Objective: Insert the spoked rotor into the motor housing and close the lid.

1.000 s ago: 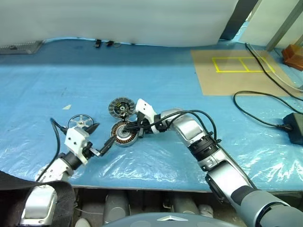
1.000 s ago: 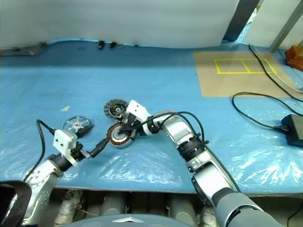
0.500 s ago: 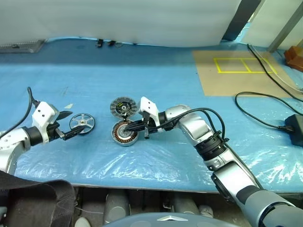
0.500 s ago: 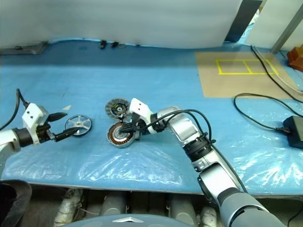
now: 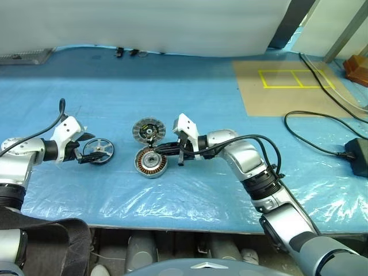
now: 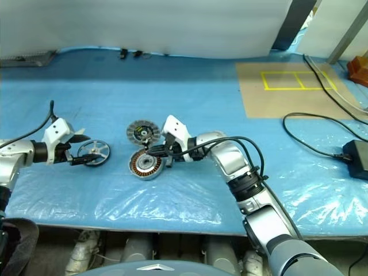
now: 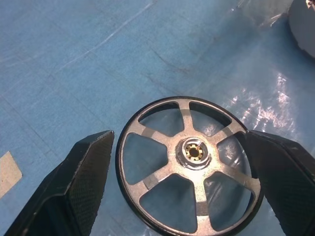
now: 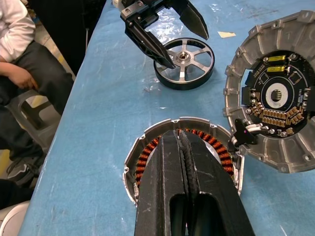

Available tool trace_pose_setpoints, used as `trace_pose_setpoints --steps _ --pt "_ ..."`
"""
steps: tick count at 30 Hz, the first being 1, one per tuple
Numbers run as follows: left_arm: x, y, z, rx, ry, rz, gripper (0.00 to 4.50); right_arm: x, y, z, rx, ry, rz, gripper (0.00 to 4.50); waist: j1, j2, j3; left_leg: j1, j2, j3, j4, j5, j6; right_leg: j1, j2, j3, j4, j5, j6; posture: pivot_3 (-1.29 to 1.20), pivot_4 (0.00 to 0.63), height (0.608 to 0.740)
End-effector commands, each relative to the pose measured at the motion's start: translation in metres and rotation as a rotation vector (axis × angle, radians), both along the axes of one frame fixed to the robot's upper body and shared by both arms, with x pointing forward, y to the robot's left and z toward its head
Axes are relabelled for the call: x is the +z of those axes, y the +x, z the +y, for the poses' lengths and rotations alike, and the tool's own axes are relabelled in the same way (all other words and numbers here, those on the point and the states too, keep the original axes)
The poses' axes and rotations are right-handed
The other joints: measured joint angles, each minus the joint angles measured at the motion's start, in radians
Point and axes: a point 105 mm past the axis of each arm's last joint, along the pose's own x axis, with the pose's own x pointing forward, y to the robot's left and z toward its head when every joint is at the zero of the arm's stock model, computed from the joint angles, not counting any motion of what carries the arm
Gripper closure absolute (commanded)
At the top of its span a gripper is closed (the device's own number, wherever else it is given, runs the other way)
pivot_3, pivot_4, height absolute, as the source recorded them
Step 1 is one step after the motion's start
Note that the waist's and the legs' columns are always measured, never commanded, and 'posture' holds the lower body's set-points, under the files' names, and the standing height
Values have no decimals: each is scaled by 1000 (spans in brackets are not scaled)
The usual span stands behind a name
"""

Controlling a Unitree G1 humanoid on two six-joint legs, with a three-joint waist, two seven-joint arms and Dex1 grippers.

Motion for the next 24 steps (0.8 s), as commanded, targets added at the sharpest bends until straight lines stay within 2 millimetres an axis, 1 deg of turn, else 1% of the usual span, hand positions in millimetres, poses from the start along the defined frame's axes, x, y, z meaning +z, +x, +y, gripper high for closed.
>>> trace_pose_setpoints --steps 1,6,11,14,17,24 --pt "6 7 -1 -28 45 -33 0 16 -2 2 4 56 -31 4482 1 0 0 0 0 0 0 0 0 0 0 0 0 0 0 0 150 740" --pt "3 8 -6 -67 61 -29 0 15 1 1 -13 53 -35 4482 2 0 0 0 0 0 0 0 0 0 0 0 0 0 0 0 150 740" --pt "15 12 -7 -74 52 -71 0 14 2 0 -22 50 -35 4482 3 0 0 0 0 0 0 0 0 0 0 0 0 0 0 0 150 740" --pt "17 11 -6 -72 57 -80 626 12 2 0 -22 45 -36 4500 3 0 0 0 0 0 0 0 0 0 0 0 0 0 0 0 150 740" --pt "19 10 -5 -67 55 -84 1605 11 2 1 -21 43 -35 4500 3 0 0 -1 0 0 0 0 0 0 0 0 0 0 0 0 150 740" --pt "12 2 -2 -69 74 -39 1605 10 4 1 -23 40 -36 4500 3 0 0 -1 0 0 0 0 0 -1 0 0 0 0 0 0 150 740"
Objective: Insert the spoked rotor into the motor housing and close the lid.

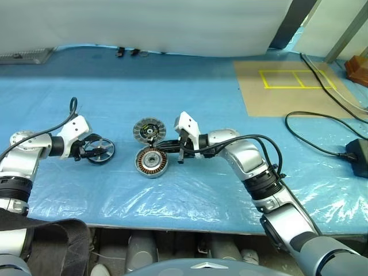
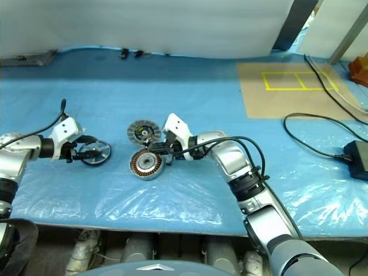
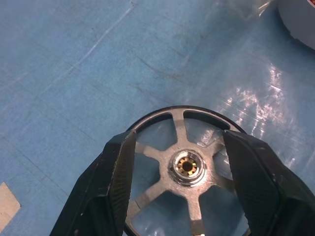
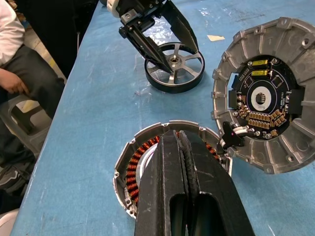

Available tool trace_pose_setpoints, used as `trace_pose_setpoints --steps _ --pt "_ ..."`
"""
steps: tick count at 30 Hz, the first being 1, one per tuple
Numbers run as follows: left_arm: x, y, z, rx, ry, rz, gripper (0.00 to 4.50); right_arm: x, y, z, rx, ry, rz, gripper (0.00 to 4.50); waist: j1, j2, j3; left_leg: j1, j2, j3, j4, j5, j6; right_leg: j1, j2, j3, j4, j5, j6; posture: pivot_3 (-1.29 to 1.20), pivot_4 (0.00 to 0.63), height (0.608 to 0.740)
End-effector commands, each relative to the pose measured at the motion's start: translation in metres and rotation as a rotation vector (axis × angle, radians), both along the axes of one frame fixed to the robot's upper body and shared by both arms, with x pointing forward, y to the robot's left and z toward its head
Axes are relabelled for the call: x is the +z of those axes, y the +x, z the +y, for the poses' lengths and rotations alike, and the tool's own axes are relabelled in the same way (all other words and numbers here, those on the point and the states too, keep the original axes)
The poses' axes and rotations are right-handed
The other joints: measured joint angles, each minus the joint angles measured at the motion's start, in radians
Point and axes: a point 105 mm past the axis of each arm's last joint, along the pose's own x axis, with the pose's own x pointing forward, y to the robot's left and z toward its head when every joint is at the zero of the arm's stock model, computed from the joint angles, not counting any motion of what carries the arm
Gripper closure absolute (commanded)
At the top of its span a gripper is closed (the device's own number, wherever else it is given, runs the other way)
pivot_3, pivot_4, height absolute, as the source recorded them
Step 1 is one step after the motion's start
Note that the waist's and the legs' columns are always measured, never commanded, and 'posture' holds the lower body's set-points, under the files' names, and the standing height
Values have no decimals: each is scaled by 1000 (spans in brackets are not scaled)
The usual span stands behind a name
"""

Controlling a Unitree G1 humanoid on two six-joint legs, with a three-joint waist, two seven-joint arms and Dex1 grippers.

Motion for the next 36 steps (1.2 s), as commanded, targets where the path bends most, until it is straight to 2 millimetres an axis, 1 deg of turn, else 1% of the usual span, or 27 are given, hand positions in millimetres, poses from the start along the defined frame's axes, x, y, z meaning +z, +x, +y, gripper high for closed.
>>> trace_pose_setpoints --steps 1,6,14,18,20,23,33,36 --pt "12 -2 8 18 15 -21 1605 9 0 3 14 31 -29 4500 0 0 0 0 0 0 0 0 0 0 0 0 0 0 0 0 150 740" --pt "11 -6 12 34 34 6 1605 8 0 2 10 29 -31 4500 1 0 0 0 0 0 0 0 0 0 0 0 0 0 0 0 150 740" --pt "0 -10 15 53 67 36 1605 9 0 4 14 33 -35 4500 0 0 0 0 0 0 0 0 0 0 0 0 0 0 0 0 150 740" --pt "10 -1 13 113 3 -10 1605 8 1 3 12 26 -41 4500 -1 0 0 0 0 0 0 0 0 0 0 0 0 0 0 0 150 740" --pt "10 -1 14 121 8 -6 1605 8 1 3 13 26 -41 4500 0 0 0 0 0 0 0 0 0 0 0 0 0 0 0 0 150 740" --pt "13 0 12 160 -35 -11 1605 7 1 4 14 26 -42 4500 0 0 0 0 0 0 0 0 0 0 0 0 -1 0 0 0 150 740" --pt "2 -10 4 197 -55 80 1605 5 -1 4 17 20 -41 4500 -2 0 0 0 0 0 -1 0 0 0 0 0 -2 0 0 0 150 740" --pt "4 -8 1 205 -77 67 1605 5 -1 4 18 21 -42 4500 -2 0 0 0 0 0 -1 0 0 0 0 0 -2 0 0 0 150 740"
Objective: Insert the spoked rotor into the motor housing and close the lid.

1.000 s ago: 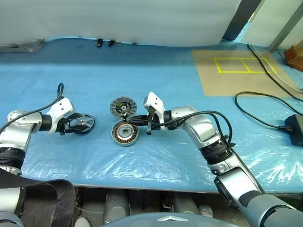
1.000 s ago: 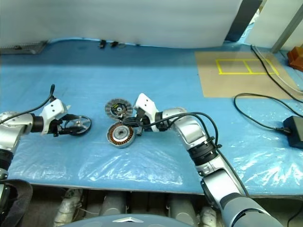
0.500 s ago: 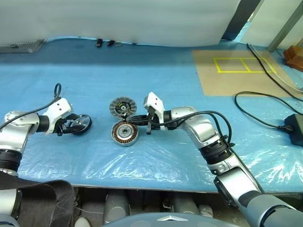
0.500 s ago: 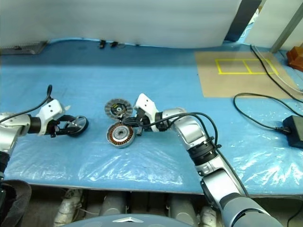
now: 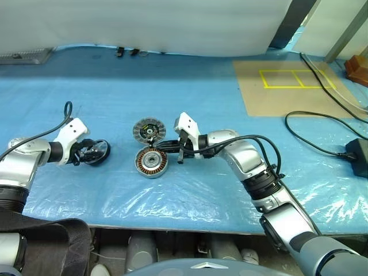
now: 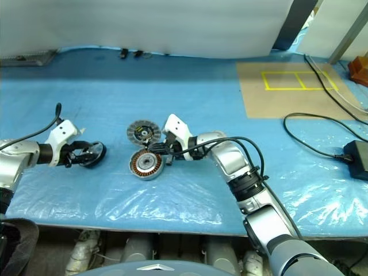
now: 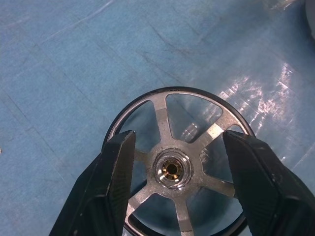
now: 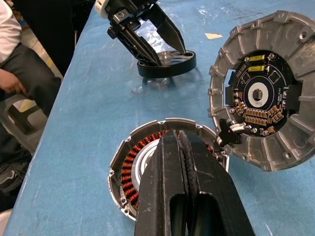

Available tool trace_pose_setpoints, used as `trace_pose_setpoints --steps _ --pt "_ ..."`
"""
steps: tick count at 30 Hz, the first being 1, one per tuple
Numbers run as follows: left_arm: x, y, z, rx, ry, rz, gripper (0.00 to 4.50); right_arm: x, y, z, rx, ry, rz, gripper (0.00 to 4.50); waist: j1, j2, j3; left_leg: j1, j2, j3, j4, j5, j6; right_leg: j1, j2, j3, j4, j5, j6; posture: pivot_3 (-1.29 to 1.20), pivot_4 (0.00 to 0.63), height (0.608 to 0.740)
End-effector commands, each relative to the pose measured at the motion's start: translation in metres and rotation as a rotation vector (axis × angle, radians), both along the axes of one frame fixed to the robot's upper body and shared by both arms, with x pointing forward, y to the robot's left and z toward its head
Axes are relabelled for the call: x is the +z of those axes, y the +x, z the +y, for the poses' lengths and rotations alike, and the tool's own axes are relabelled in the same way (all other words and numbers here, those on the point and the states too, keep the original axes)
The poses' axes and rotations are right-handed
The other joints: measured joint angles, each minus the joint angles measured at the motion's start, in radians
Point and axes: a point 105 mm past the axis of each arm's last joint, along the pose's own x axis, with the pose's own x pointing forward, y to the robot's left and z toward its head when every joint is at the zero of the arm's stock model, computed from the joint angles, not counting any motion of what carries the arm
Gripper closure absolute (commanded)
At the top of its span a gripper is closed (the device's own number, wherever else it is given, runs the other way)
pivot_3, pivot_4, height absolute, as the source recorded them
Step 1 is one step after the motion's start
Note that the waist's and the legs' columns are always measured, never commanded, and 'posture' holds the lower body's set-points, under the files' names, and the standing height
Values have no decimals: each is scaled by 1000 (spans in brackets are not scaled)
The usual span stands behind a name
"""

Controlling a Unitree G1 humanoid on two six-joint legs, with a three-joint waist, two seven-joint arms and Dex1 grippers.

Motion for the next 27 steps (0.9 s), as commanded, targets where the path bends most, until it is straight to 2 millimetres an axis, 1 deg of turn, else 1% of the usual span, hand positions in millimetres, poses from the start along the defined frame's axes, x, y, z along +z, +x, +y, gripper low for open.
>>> trace_pose_setpoints --steps 1,6,8,9,12,14,16,22,27 --pt "7 1 -1 11 -20 -34 1605 8 -2 4 22 21 -35 4500 0 0 0 0 0 0 0 0 0 0 0 0 0 0 0 0 150 740" --pt "3 -3 -3 -21 2 -9 1605 9 -1 4 22 19 -43 4500 -1 0 0 0 0 0 -1 0 0 0 0 0 -1 0 0 0 150 740" --pt "5 -1 -5 -25 -3 -25 1605 9 -1 3 22 18 -45 4500 -1 0 0 0 0 0 -1 0 0 0 0 0 -1 0 0 0 150 740" --pt "8 1 -6 -28 -9 -48 1605 9 -1 3 21 18 -45 4500 -1 0 0 0 0 0 -1 0 0 0 0 0 -1 0 0 0 150 740" --pt "19 8 -1 10 -8 -95 1605 8 -1 3 21 14 -47 4500 0 0 0 0 0 0 -1 0 0 0 0 0 -2 0 0 0 150 740" --pt "30 12 0 30 -20 -129 1605 7 -2 3 23 10 -46 4500 0 0 0 -1 0 0 -1 0 0 0 0 0 -2 0 0 0 150 740" --pt "37 13 0 46 -42 -145 1605 5 -2 3 25 4 -47 4500 0 0 0 -1 0 0 -1 0 0 0 0 0 -2 0 0 0 150 740" --pt "37 3 3 54 -19 -138 1605 4 -3 4 28 1 -42 4500 -4 0 0 -1 0 0 -3 0 0 0 0 0 -4 0 0 0 150 740" --pt "33 -10 8 35 -7 -100 1605 1 -4 4 32 -3 -38 4500 -3 0 0 -1 0 0 -3 0 0 0 0 -1 -5 0 0 0 150 740"
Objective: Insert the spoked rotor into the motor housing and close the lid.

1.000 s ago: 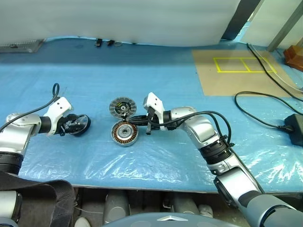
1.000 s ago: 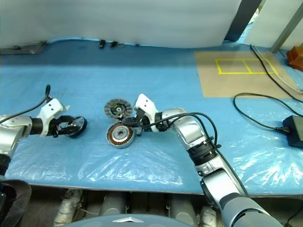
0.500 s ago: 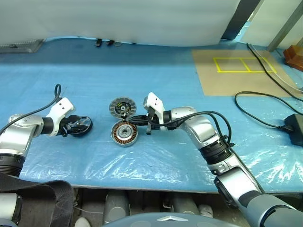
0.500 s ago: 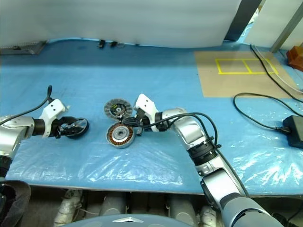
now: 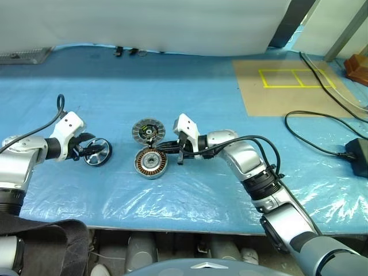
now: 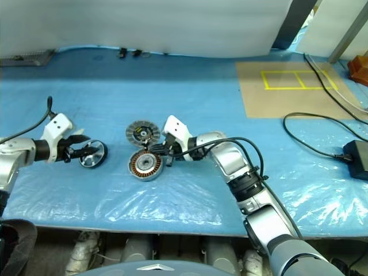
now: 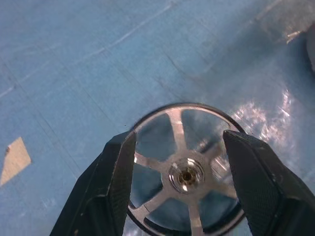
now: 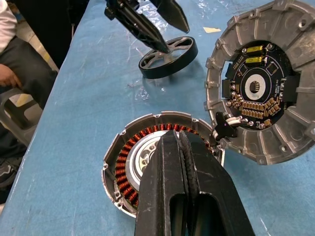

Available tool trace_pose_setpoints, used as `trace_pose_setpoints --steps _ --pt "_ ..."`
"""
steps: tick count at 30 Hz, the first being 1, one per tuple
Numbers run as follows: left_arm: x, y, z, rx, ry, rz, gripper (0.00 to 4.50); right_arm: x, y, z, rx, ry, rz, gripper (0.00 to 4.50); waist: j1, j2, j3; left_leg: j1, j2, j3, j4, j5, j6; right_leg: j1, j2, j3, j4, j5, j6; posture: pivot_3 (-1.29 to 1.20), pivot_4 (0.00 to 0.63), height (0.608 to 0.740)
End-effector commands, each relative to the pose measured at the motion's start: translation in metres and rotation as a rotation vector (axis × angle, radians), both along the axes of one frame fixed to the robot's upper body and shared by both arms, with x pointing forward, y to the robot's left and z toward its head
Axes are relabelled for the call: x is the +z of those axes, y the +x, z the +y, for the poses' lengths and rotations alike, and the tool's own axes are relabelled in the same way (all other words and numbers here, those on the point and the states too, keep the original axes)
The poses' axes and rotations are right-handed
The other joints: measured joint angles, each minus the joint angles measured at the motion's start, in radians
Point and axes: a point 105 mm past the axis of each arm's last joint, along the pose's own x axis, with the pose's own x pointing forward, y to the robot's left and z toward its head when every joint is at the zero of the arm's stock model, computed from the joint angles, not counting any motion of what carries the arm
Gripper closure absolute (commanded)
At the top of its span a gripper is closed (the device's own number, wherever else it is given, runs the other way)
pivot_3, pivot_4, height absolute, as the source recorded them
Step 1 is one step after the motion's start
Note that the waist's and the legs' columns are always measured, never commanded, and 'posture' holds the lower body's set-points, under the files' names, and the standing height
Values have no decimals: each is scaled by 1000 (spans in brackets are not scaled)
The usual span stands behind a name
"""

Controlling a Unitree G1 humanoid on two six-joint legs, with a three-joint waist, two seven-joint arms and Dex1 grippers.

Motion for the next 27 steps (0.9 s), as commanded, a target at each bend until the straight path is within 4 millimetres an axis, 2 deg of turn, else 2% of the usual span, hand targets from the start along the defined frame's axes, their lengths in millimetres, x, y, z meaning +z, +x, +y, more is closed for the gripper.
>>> trace_pose_setpoints --steps 1,10,18,27 --pt "21 -5 6 -11 8 -41 1605 6 -3 4 22 22 -25 4500 1 0 0 0 0 0 0 0 0 0 0 0 0 0 0 0 150 740" --pt "19 -4 8 7 40 -34 1605 5 -3 4 23 22 -24 4500 3 0 0 0 0 0 0 0 0 0 0 0 0 0 0 0 150 740" --pt "19 -4 2 -98 111 -77 1605 4 -2 3 17 17 -25 4500 3 0 0 0 0 0 0 0 0 0 0 0 0 0 0 0 150 740" --pt "22 -5 10 -184 213 -65 1605 2 -5 4 27 15 -17 4500 2 0 0 0 0 0 0 0 0 0 0 0 0 0 0 0 150 740"
